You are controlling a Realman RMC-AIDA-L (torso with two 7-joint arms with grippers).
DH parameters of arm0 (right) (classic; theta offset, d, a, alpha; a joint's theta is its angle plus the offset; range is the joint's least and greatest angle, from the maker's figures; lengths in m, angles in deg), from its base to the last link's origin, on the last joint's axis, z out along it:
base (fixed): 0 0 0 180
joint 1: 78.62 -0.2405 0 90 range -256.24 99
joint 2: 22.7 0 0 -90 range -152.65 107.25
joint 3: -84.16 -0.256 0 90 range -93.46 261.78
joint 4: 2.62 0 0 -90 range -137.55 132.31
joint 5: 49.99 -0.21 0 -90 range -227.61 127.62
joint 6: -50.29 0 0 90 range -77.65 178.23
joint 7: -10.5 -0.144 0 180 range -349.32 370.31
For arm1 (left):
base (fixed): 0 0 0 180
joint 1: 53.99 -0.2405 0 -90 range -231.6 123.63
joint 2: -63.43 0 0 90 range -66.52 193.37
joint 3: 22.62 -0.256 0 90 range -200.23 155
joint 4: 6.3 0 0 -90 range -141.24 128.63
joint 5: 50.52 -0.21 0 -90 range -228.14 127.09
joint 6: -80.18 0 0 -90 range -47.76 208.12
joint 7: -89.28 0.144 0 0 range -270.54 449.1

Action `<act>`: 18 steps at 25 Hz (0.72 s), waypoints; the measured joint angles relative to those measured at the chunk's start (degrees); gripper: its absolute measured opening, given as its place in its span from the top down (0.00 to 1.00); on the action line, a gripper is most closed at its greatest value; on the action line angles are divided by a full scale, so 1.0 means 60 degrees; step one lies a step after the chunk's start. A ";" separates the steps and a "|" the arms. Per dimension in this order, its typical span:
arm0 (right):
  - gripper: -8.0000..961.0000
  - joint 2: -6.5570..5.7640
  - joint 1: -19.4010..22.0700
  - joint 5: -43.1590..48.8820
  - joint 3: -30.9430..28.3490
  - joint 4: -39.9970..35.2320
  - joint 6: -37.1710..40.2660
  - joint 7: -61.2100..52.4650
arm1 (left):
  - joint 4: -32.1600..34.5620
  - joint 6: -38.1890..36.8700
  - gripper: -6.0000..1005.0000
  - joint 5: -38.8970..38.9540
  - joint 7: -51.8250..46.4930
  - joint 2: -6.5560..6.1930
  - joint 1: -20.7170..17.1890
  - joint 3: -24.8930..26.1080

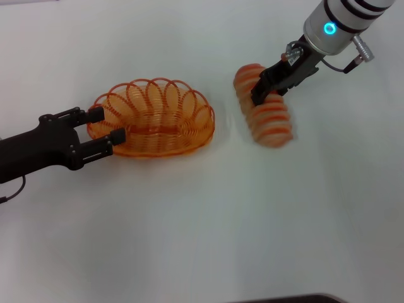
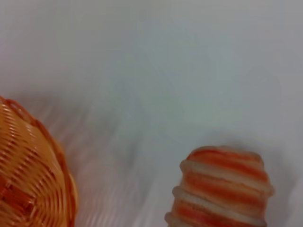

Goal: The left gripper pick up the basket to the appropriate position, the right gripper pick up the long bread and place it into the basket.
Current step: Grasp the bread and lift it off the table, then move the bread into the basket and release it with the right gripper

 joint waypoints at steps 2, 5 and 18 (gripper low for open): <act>0.33 -0.0006 0.0020 -0.0029 -0.0007 -0.0038 0.0026 0.0044 | -0.0006 0.0005 0.31 0.0027 -0.0007 0.0000 0.0009 0.0000; 0.41 -0.0011 0.0035 -0.0046 -0.0033 -0.0084 0.0057 0.0085 | -0.0017 0.0009 0.31 0.0030 -0.0034 0.0000 0.0050 0.0000; 0.54 -0.0220 0.1296 -0.2248 -0.0356 -0.2419 0.0153 0.1477 | -0.0018 -0.0026 0.31 0.0148 -0.0094 -0.0001 0.0093 0.0000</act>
